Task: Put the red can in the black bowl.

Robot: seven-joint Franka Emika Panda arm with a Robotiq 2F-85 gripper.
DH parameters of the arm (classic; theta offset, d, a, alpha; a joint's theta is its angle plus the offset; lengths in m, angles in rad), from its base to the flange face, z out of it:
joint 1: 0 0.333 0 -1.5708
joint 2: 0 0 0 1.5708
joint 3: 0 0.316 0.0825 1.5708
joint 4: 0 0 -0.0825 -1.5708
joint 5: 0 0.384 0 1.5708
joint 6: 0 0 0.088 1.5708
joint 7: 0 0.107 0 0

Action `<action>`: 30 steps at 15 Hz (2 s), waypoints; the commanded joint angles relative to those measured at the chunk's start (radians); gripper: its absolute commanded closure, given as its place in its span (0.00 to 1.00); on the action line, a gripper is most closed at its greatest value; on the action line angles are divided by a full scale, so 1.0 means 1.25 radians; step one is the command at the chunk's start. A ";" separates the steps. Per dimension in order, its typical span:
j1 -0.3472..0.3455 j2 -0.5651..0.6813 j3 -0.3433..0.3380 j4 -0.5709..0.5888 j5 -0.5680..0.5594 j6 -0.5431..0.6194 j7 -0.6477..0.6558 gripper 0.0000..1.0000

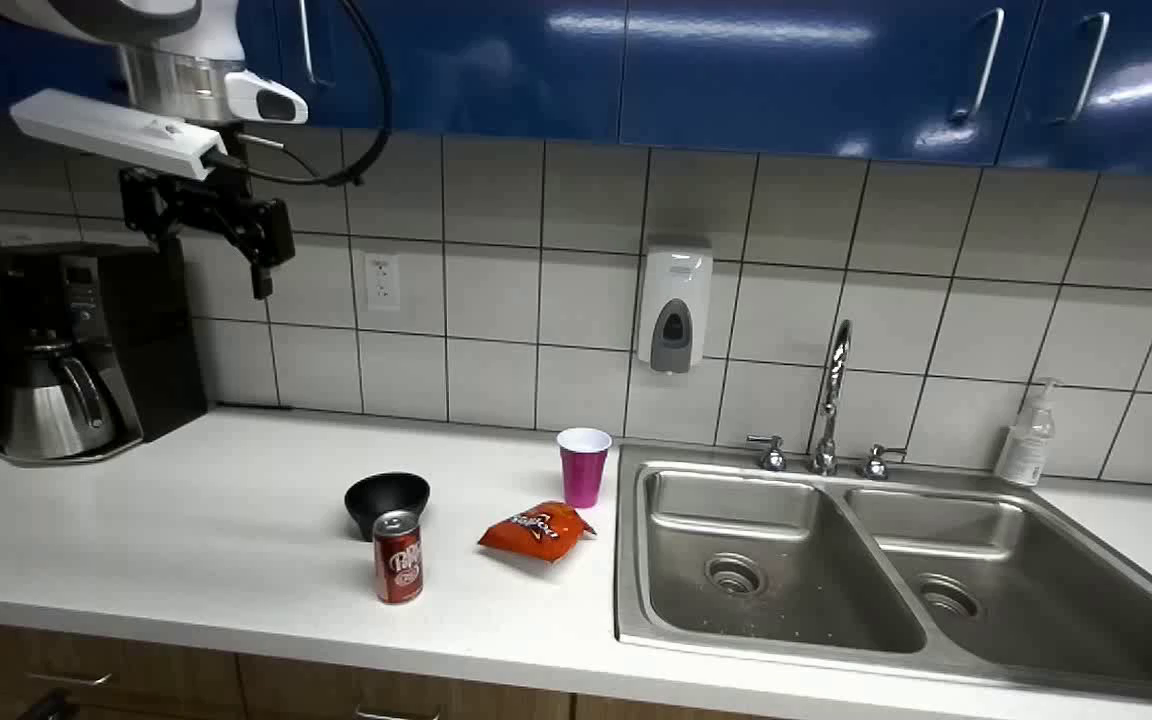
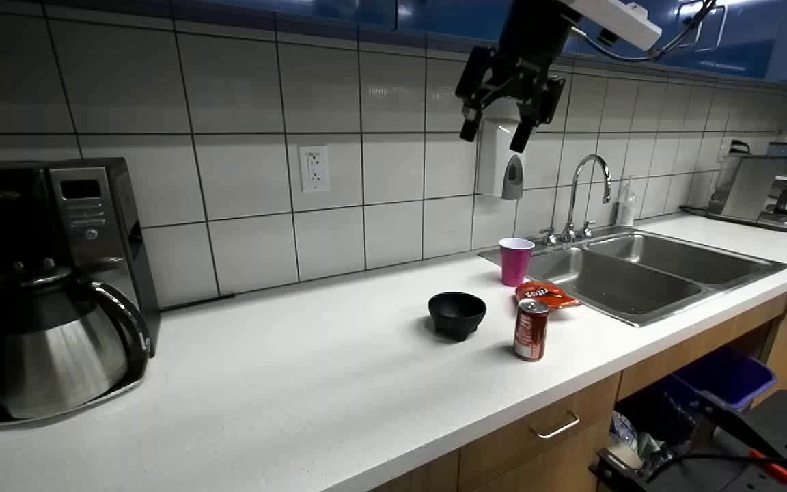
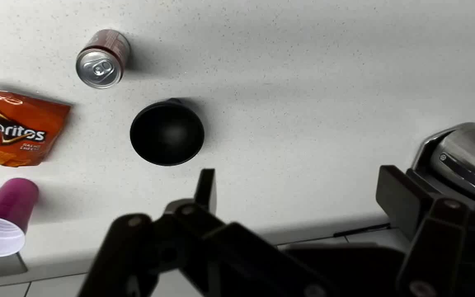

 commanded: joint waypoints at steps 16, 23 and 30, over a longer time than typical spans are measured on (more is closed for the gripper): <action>-0.017 -0.017 -0.014 -0.052 -0.002 0.048 -0.033 0.00; -0.041 -0.012 -0.054 -0.085 -0.012 0.100 -0.072 0.00; -0.062 -0.004 -0.095 -0.106 -0.022 0.128 -0.129 0.00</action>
